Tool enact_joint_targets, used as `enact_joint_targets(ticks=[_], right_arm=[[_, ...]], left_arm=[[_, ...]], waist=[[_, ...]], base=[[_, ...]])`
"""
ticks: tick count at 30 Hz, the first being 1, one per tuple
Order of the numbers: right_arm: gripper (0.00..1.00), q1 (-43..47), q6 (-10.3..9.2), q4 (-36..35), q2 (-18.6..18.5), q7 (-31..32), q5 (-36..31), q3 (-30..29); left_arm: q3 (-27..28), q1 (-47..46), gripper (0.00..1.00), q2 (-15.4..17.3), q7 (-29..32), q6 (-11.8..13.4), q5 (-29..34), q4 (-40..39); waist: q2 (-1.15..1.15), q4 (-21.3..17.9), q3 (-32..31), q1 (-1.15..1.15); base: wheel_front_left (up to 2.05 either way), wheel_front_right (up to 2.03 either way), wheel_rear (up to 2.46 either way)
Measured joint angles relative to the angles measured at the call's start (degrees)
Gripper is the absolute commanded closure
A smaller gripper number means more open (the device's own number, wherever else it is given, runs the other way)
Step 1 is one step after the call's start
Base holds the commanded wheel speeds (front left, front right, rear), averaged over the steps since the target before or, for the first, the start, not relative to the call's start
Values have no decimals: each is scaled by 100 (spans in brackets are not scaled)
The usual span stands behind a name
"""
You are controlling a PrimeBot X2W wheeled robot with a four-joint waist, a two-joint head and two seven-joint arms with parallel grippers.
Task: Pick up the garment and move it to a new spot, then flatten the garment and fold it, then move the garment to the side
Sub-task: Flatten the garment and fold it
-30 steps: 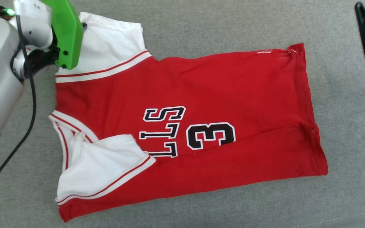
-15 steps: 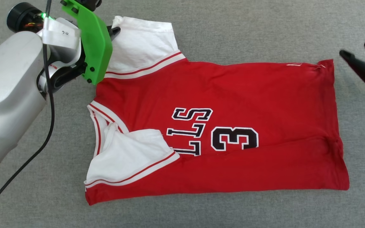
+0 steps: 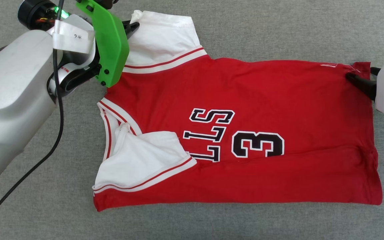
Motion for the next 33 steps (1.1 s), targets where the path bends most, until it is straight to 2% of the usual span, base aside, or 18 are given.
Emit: enact_joint_targets(ticks=[3,4,5,6,15,20,23,33], right_arm=[[0,-53,-7,113,-70,54,77,172],[35,-65,-7,112,-99,44,97,233],[63,-76,-7,110,-118,-34,105,275],[100,-77,-7,112,-115,-148,112,312],[100,7,0,200,-125,-1641,330,527],[100,335,0,118,-203,-2210,436,633],[100,588,0,8,-229,-2484,463,687],[100,1691,0,-383,-420,-3012,453,687]], left_arm=[[-23,-1,100,-5,-56,0,0,41],[-30,-1,100,-7,-65,0,-1,56],[-35,-1,100,-3,-101,0,-2,73],[-40,-1,100,-1,-109,0,-3,89],[-152,146,100,101,-375,0,-40,201],[-242,543,100,240,-558,11,-46,20],[-274,881,100,374,-711,115,-60,-203],[-459,2189,100,884,-1065,765,-255,-1099]], waist=[[0,26,28,0],[0,24,27,0],[0,17,23,0],[0,9,14,0],[0,-42,-351,0],[0,-52,-672,0],[0,-54,-866,0],[0,-13,-1465,0]], base=[[0,0,0],[0,0,0],[0,0,0],[0,0,0],[0,0,0],[0,0,0],[0,0,0],[0,0,0]])
